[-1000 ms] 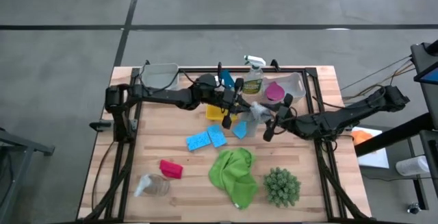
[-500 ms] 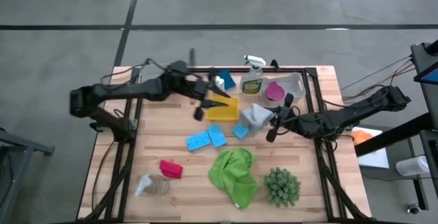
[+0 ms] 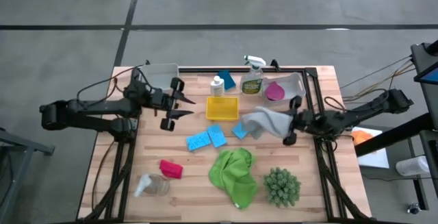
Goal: Pick & Place Kitchen Items
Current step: Put the gray microfiber towel into the right gray bin
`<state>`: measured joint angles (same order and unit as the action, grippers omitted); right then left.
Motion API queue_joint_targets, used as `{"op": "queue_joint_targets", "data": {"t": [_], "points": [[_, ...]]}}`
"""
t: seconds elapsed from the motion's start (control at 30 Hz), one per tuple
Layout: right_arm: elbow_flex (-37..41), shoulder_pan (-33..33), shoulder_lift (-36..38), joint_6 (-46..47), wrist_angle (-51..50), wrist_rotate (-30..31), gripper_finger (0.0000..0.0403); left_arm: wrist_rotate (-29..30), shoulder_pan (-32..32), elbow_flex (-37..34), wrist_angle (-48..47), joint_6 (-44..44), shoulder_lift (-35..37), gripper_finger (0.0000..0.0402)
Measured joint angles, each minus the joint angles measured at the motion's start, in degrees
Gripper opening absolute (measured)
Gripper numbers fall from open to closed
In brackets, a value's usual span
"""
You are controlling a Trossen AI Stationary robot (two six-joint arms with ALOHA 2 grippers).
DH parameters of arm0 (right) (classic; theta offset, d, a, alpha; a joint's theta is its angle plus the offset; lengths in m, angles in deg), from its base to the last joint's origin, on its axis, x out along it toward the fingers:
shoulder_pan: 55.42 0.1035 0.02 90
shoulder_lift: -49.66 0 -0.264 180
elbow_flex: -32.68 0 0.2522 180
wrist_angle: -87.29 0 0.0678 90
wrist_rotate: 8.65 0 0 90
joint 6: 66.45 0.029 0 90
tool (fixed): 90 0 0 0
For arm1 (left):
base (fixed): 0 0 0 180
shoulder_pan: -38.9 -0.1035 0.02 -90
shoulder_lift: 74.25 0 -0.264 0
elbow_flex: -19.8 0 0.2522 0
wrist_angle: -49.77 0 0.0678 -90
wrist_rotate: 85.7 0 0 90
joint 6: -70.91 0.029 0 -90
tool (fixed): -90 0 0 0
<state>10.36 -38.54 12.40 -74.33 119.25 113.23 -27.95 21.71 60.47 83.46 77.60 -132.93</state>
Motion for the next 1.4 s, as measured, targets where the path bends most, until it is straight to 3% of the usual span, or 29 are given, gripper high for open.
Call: {"op": "queue_joint_targets", "data": {"t": [0.17,0.3,0.4,0.67,0.83,0.93,1.1,1.4], "points": [[-2.4,-0.2,9.8,-3.8,-12.6,11.7,0.0017,1.1,0.0,-1.8,-0.4,-0.8,0.2,0.0146],[-8.5,-0.2,15.1,-4.4,-27.8,24.3,0.0017,1.2,0.0,-2.0,-1.2,-0.8,0.1,0.0146],[-13.8,-0.5,17.1,-4.6,-37.5,29.8,0.0017,1.2,0.0,-2.0,-1.2,-0.8,0.1,0.0146],[-24.6,-3.2,15.5,-4.2,-49.9,34.1,0.0017,1.2,0.0,-2.0,-1.0,-0.1,0.1,0.0146],[-27.6,-7.5,11.2,2.4,-57.8,34.1,0.0017,1.2,0.0,-2.0,-1.0,-0.1,0.1,0.0146],[-29.1,-11.5,8.1,10.2,-66.2,31.4,0.0017,1.2,0.0,-2.0,-1.0,-0.2,0.1,0.0146],[-30.6,-21.6,2.4,19.6,-76.6,21.3,0.0017,1.2,0.0,-2.0,-1.0,-0.6,0.1,0.0146],[-34.4,-47.8,-7.8,14.8,-77.8,-4.6,0.0017,1.2,0.0,-2.0,-1.3,-0.8,0.1,0.0146]]}}
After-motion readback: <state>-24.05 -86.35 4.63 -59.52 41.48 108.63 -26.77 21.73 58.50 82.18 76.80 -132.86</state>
